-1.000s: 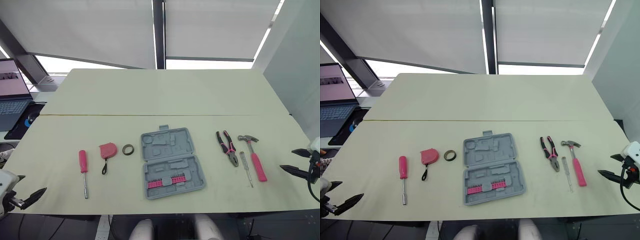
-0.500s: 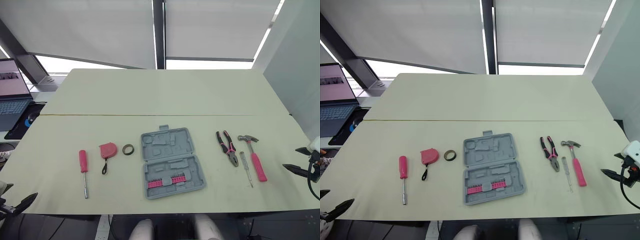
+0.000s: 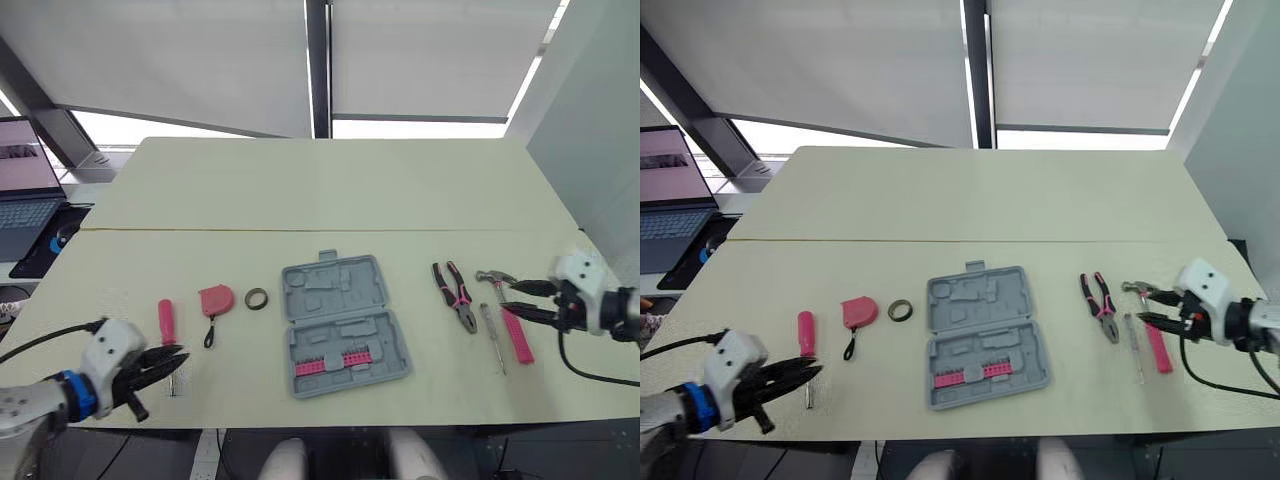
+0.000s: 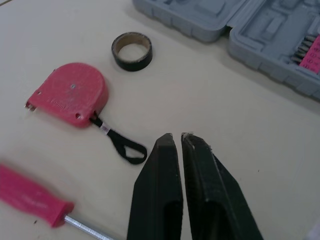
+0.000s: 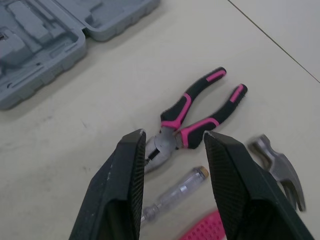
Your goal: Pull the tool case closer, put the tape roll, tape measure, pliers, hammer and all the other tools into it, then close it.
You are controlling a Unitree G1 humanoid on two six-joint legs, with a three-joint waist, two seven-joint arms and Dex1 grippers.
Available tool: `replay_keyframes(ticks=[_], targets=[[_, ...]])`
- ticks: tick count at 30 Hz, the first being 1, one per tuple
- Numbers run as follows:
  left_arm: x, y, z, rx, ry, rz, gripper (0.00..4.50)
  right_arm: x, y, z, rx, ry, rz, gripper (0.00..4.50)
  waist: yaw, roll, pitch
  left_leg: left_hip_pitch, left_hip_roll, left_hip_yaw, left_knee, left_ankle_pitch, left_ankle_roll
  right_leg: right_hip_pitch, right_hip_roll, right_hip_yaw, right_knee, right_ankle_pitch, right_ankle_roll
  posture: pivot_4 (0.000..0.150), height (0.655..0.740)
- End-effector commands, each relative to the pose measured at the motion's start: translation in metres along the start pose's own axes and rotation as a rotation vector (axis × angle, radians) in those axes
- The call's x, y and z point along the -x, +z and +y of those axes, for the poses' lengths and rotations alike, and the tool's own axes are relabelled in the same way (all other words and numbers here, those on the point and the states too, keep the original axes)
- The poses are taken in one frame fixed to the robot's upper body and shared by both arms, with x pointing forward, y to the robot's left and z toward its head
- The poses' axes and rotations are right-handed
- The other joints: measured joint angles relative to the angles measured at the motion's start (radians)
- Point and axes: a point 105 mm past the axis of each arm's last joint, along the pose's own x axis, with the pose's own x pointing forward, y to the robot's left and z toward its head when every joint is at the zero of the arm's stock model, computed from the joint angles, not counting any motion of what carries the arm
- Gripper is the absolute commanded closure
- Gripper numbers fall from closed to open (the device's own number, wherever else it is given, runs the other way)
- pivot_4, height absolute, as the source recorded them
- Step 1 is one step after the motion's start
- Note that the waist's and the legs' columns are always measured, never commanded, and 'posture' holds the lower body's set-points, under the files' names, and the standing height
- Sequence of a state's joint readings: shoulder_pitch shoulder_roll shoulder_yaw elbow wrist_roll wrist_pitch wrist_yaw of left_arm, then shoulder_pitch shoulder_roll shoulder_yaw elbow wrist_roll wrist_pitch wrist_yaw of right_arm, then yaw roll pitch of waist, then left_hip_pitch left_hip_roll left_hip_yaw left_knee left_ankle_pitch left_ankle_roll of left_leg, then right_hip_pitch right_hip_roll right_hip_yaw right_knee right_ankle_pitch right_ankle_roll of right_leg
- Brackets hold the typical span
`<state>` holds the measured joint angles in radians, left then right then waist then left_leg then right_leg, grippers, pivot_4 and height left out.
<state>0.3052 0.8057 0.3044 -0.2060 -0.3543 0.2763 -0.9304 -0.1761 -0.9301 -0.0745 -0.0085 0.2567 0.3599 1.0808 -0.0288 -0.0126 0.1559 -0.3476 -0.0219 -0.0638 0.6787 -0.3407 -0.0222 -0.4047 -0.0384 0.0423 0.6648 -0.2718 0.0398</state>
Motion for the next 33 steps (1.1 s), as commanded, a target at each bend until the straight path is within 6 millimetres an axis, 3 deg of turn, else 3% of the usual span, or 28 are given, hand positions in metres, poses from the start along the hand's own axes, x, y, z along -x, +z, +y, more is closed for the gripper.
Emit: replay_keyframes(ticks=[1, 7, 13, 20, 33], targets=[[-0.02, 0.003, -0.005, -0.004, -0.008, -0.004, 4.5, -0.018, 0.009, 0.005, 0.09, 0.018, 0.0, 3.31, 0.001, 0.0, 0.0, 0.0, 0.0, 0.0, 0.0, 0.0, 0.0, 0.0, 0.0, 0.0, 0.0, 0.0, 0.0, 0.15, 0.74], [-0.063, 0.006, -0.015, -0.016, -0.035, -0.009, 4.5, -0.062, 0.011, 0.014, 0.159, 0.032, 0.017, 4.48, 0.001, 0.0, 0.0, -0.001, -0.001, 0.0, 0.001, 0.0, 0.0, -0.001, 0.0, -0.001, 0.0, 0.0, 0.0, 0.15, 0.74], [-0.094, 0.008, -0.019, -0.008, -0.071, 0.005, 4.5, -0.096, 0.009, 0.021, 0.148, 0.049, 0.043, 4.48, 0.001, 0.0, 0.0, -0.001, -0.001, 0.0, 0.001, 0.0, -0.001, -0.001, 0.0, -0.002, 0.0, 0.0, 0.0, 0.15, 0.74], [-0.119, 0.018, -0.027, -0.016, -0.11, -0.01, 4.5, -0.122, 0.014, 0.027, 0.115, 0.072, 0.036, 4.48, 0.001, 0.0, 0.0, -0.001, -0.001, 0.0, 0.001, 0.002, -0.004, -0.002, 0.0, -0.002, 0.0, 0.0, 0.0, 0.15, 0.74], [-0.131, 0.02, -0.042, -0.004, -0.203, 0.017, 4.5, -0.14, 0.038, 0.056, 0.083, 0.195, -0.021, 4.48, 0.001, 0.0, 0.0, -0.001, -0.001, 0.0, 0.002, 0.003, -0.004, -0.001, 0.0, -0.002, 0.001, 0.0, 0.0, 0.15, 0.74]])
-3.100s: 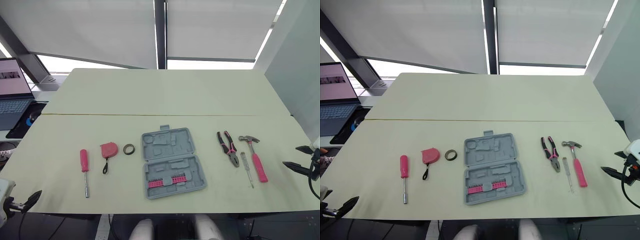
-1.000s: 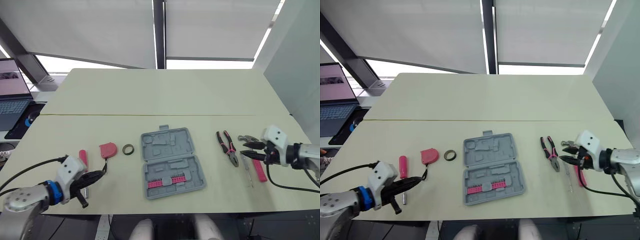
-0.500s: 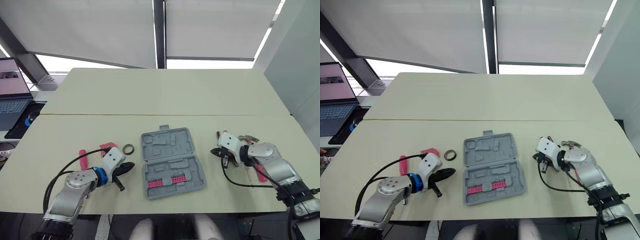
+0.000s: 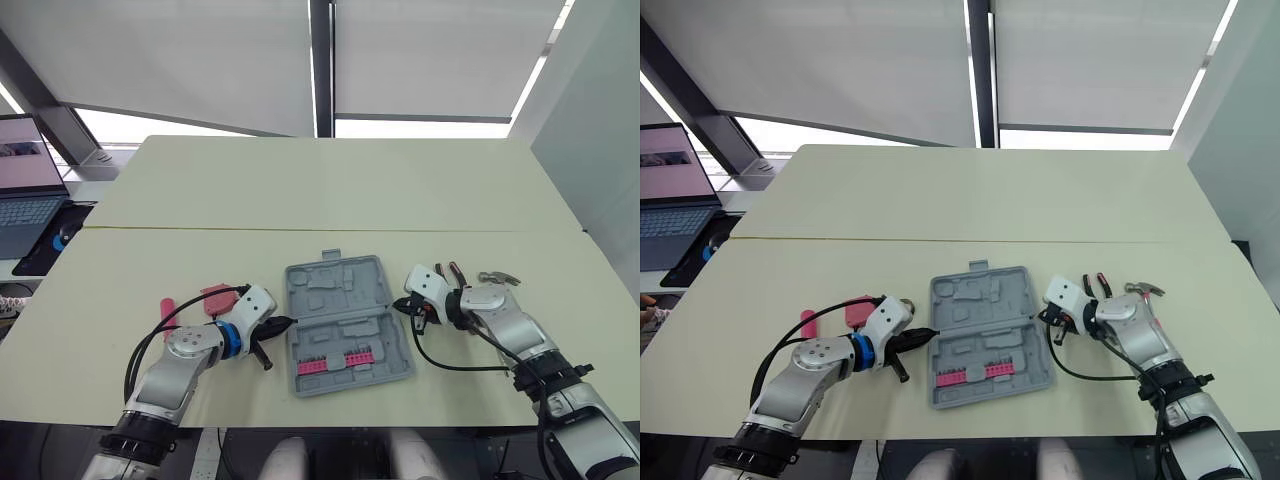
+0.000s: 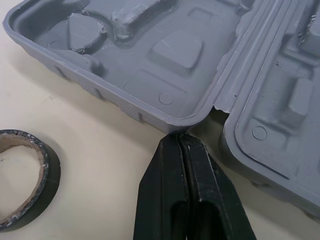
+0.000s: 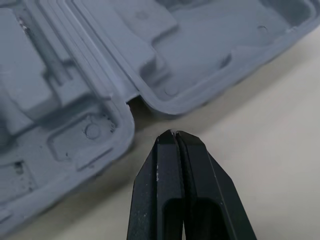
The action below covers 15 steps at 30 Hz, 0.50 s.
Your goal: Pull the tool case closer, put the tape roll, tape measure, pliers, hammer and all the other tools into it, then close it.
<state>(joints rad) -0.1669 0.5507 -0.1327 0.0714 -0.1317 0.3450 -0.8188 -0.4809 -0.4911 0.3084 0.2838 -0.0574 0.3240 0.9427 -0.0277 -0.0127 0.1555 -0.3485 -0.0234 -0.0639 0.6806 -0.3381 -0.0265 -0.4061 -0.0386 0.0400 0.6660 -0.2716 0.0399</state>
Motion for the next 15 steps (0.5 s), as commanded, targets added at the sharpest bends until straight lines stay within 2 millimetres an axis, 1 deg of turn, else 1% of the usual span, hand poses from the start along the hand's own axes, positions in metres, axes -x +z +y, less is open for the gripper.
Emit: replay_keyframes(ticks=[1, 4, 8, 15], targets=[[-0.005, -0.003, -0.012, 0.009, -0.06, 0.026, 4.5, 0.001, 0.018, 0.007, 0.016, 0.042, -0.042, 4.48, 0.0, 0.0, 0.0, 0.0, 0.0, 0.0, 0.0, 0.0, 0.0, 0.0, 0.0, 0.0, 0.0, 0.0, 0.0, 0.15, 0.74], [-0.006, 0.003, -0.016, 0.018, -0.076, 0.012, 4.5, 0.003, 0.02, 0.01, 0.016, 0.055, -0.04, 4.48, 0.0, 0.0, 0.0, 0.0, 0.0, 0.0, 0.0, 0.0, 0.0, 0.0, 0.0, 0.0, 0.0, 0.0, 0.0, 0.15, 0.74], [-0.009, 0.012, -0.026, 0.009, -0.129, 0.008, 4.5, 0.009, 0.021, 0.019, 0.014, 0.078, -0.038, 4.48, 0.001, 0.0, 0.0, 0.0, 0.0, -0.001, 0.0, 0.0, 0.0, 0.0, 0.0, 0.0, 0.0, 0.0, 0.0, 0.15, 0.74], [-0.01, 0.017, -0.035, -0.003, -0.189, 0.02, 4.5, 0.02, 0.019, 0.036, -0.013, 0.108, -0.027, 4.48, 0.001, 0.0, 0.0, -0.001, 0.0, -0.002, 0.0, 0.0, 0.0, 0.0, 0.0, 0.0, 0.0, 0.0, 0.0, 0.15, 0.74]])
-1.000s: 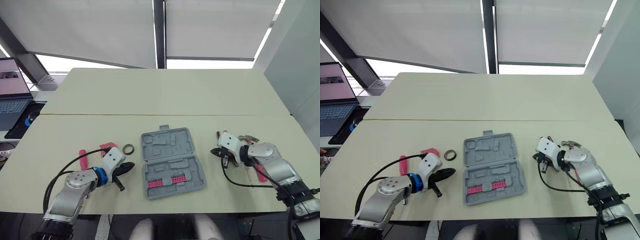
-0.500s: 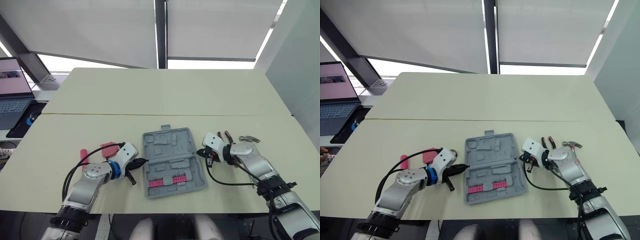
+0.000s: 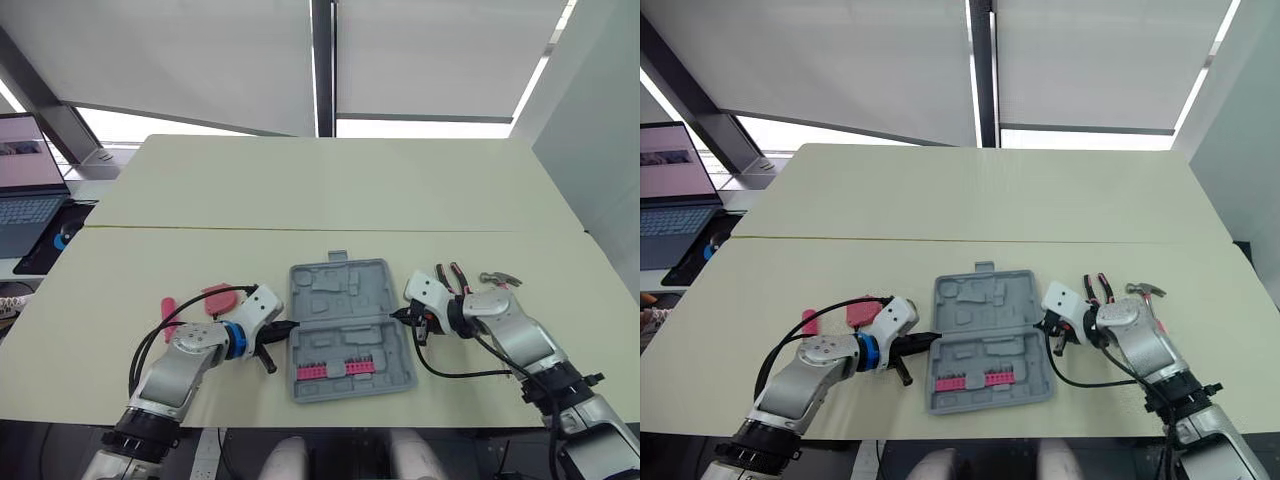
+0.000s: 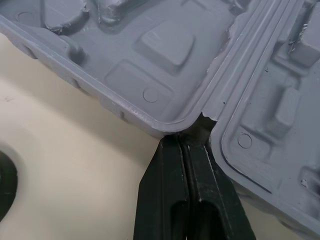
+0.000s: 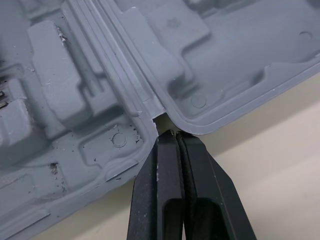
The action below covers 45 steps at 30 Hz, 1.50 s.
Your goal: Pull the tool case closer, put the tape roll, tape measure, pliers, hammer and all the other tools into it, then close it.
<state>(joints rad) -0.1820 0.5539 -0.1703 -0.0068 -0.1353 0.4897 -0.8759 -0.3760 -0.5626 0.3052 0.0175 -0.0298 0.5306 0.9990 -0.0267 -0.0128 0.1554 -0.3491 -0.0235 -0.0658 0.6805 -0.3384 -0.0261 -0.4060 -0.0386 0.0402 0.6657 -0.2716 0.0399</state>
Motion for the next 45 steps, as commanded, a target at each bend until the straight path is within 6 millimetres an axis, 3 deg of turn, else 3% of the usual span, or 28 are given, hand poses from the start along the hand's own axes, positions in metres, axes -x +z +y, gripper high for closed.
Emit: replay_keyframes(ticks=[1, 11, 20, 32, 45], targets=[[-0.008, 0.012, -0.018, -0.038, -0.096, -0.029, 4.5, 0.003, 0.018, 0.016, 0.023, 0.051, -0.068, 4.48, 0.0, 0.0, 0.0, 0.0, 0.0, 0.0, 0.0, 0.0, 0.001, 0.0, 0.0, 0.0, 0.0, 0.0, 0.0, 0.15, 0.74], [-0.007, 0.009, -0.031, -0.078, -0.204, 0.018, 4.5, 0.014, 0.001, 0.037, -0.023, 0.078, -0.02, 4.48, 0.0, 0.0, 0.0, 0.0, 0.0, -0.001, 0.0, -0.001, 0.001, 0.0, 0.0, 0.0, 0.0, 0.0, 0.0, 0.15, 0.74], [0.004, -0.008, -0.043, -0.077, -0.228, 0.062, 4.5, 0.016, -0.01, 0.061, -0.03, 0.156, 0.009, 4.48, -0.001, 0.0, 0.0, 0.0, 0.0, -0.001, 0.0, -0.001, 0.002, 0.001, 0.0, 0.0, -0.001, 0.0, 0.0, 0.15, 0.74], [0.019, -0.023, -0.05, -0.059, -0.21, 0.099, 4.5, 0.015, -0.014, 0.076, -0.028, 0.221, 0.023, 4.48, -0.002, 0.0, 0.0, 0.001, 0.0, -0.002, 0.0, -0.002, 0.003, 0.001, 0.001, 0.0, -0.001, 0.0, 0.0, 0.15, 0.74], [0.022, -0.026, -0.055, -0.055, -0.209, 0.107, 4.5, 0.014, -0.016, 0.08, -0.034, 0.233, 0.028, 4.48, -0.002, 0.0, 0.0, 0.001, 0.0, -0.003, 0.0, -0.002, 0.003, 0.002, 0.001, 0.0, -0.001, 0.0, 0.0, 0.15, 0.74]])
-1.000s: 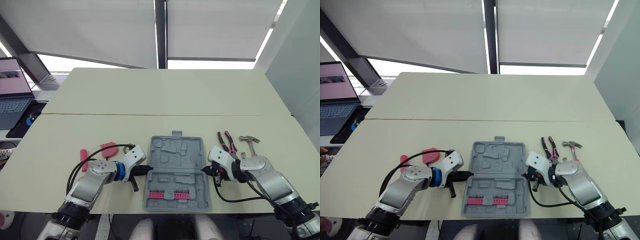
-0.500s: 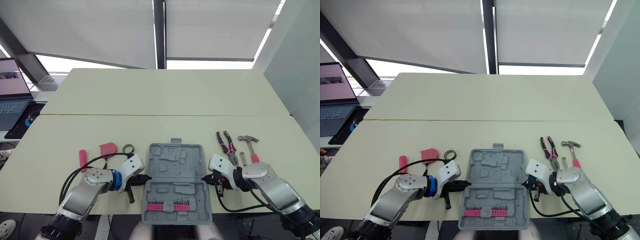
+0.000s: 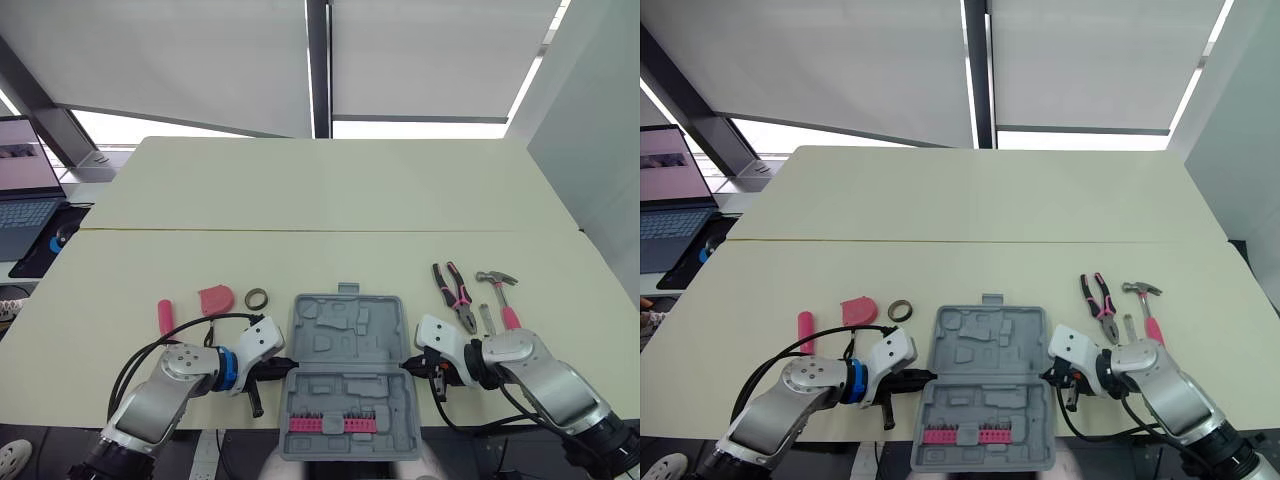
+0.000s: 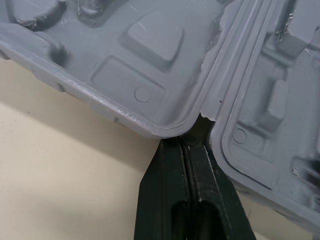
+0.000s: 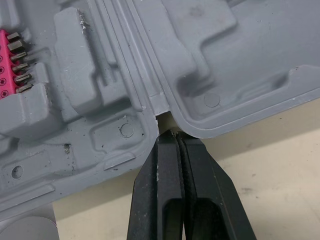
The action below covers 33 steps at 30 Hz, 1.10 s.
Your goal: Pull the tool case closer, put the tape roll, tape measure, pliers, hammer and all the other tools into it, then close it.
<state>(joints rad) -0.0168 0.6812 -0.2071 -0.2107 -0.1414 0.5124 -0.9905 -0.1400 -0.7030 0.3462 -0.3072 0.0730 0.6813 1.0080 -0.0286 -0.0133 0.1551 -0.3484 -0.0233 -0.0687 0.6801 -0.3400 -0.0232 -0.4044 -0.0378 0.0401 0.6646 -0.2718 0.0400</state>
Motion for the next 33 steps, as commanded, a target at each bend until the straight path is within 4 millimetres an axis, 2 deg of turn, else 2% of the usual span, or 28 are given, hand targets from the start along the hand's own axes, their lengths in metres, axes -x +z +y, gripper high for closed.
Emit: replay_keyframes(ticks=[1, 14, 16, 23, 28, 30, 32, 33], targets=[[-0.004, -0.002, -0.013, 0.008, -0.039, 0.003, 4.5, -0.005, 0.008, 0.016, 0.028, 0.082, -0.033, 4.48, 0.0, 0.0, 0.0, 0.0, 0.0, 0.0, 0.0, 0.0, 0.0, 0.0, 0.0, 0.0, 0.0, 0.0, 0.0, 0.15, 0.74], [0.001, -0.006, -0.005, 0.0, -0.018, 0.023, 4.5, 0.001, 0.0, 0.003, 0.006, 0.025, -0.014, 4.48, 0.001, 0.0, 0.0, 0.0, 0.0, 0.0, 0.0, 0.0, 0.0, 0.0, 0.0, 0.0, 0.0, 0.0, 0.0, 0.15, 0.74], [0.004, -0.006, -0.004, -0.012, -0.025, 0.028, 4.5, 0.006, 0.0, -0.003, -0.002, 0.009, -0.017, 4.48, 0.001, 0.0, 0.0, 0.0, 0.0, 0.0, 0.0, 0.0, 0.0, 0.0, 0.0, 0.0, 0.0, 0.0, 0.0, 0.15, 0.74], [0.025, -0.003, 0.019, -0.039, 0.05, 0.021, 4.5, 0.03, -0.009, -0.021, -0.012, -0.06, 0.007, 4.48, 0.001, 0.0, 0.001, 0.0, 0.0, 0.0, 0.0, 0.0, 0.0, 0.0, 0.0, -0.001, 0.0, 0.0, 0.0, 0.15, 0.74], [0.063, 0.018, 0.031, -0.105, 0.123, -0.109, 4.5, 0.063, 0.001, -0.029, 0.079, -0.134, -0.058, 4.48, 0.002, -0.001, 0.002, -0.001, 0.0, 0.0, 0.0, 0.0, 0.0, 0.0, 0.0, -0.001, -0.001, 0.0, 0.0, 0.15, 0.74], [0.089, 0.028, 0.046, -0.101, 0.244, -0.201, 4.5, 0.081, 0.008, -0.031, 0.105, -0.178, -0.124, 4.48, 0.002, -0.001, 0.002, -0.002, 0.0, 0.0, 0.0, 0.0, 0.0, -0.001, -0.001, -0.001, -0.001, 0.0, 0.0, 0.15, 0.74], [0.114, 0.025, 0.057, -0.045, 0.332, -0.23, 4.5, 0.097, 0.007, -0.035, 0.1, -0.242, -0.168, 4.48, 0.004, -0.001, 0.003, -0.002, 0.0, -0.001, 0.0, 0.0, 0.0, -0.001, -0.001, -0.001, -0.002, 0.0, 0.0, 0.15, 0.74], [0.125, 0.022, 0.06, -0.022, 0.365, -0.246, 4.33, 0.103, 0.004, -0.038, 0.086, -0.276, -0.177, 4.49, 0.003, -0.001, 0.003, -0.002, 0.0, -0.001, 0.0, 0.0, 0.0, -0.001, -0.001, -0.002, -0.001, 0.0, 0.0, 0.15, 0.74]])
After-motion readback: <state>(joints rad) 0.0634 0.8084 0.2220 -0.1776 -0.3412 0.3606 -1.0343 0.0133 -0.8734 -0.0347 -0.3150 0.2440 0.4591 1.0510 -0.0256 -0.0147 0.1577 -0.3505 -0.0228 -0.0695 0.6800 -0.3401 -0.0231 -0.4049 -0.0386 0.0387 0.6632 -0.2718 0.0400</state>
